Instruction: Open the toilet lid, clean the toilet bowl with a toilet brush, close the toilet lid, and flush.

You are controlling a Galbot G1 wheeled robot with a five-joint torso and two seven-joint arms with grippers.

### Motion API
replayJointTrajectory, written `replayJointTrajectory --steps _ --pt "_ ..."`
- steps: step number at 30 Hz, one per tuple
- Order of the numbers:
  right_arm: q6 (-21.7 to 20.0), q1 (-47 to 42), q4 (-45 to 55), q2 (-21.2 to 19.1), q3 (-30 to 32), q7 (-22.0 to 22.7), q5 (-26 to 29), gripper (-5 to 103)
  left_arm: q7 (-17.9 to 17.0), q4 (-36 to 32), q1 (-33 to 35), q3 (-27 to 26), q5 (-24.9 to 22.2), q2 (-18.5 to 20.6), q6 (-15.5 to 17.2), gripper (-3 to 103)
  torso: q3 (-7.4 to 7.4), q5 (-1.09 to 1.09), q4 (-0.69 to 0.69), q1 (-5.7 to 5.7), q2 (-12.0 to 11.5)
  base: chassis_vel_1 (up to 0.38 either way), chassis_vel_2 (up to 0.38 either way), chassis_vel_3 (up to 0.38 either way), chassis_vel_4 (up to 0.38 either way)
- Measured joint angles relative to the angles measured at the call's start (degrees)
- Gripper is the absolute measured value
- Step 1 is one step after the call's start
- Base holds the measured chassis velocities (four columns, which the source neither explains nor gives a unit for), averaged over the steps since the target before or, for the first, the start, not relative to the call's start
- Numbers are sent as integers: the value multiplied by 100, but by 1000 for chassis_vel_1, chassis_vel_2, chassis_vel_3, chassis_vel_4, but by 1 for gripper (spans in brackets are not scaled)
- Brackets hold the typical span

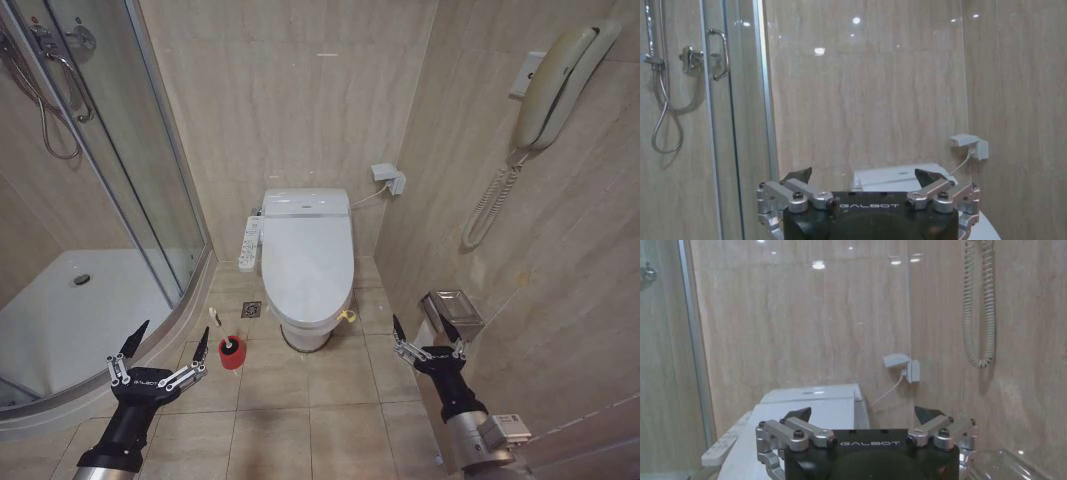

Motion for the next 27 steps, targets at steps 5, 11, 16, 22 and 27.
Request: replayJointTrajectory --steps 5,11,16,22,27 --pt "58 27 -50 -15 -5 2 10 100 0 0 0 0 0 0 0 100 0 0 0 0 0 0 0 0 0" --pt "99 21 -72 -41 -6 5 10 100 0 0 0 0 0 0 0 100 0 0 0 0 0 0 0 0 0" --pt "51 16 -2 -59 -21 13 100 100 0 0 0 0 0 0 0 100 0 0 0 0 0 0 0 0 0" --pt "22 -6 39 -40 -48 15 157 100 0 0 0 0 0 0 0 100 0 0 0 0 0 0 0 0 0" --pt "-58 24 55 -54 -75 9 179 100 0 0 0 0 0 0 0 100 0 0 0 0 0 0 0 0 0"
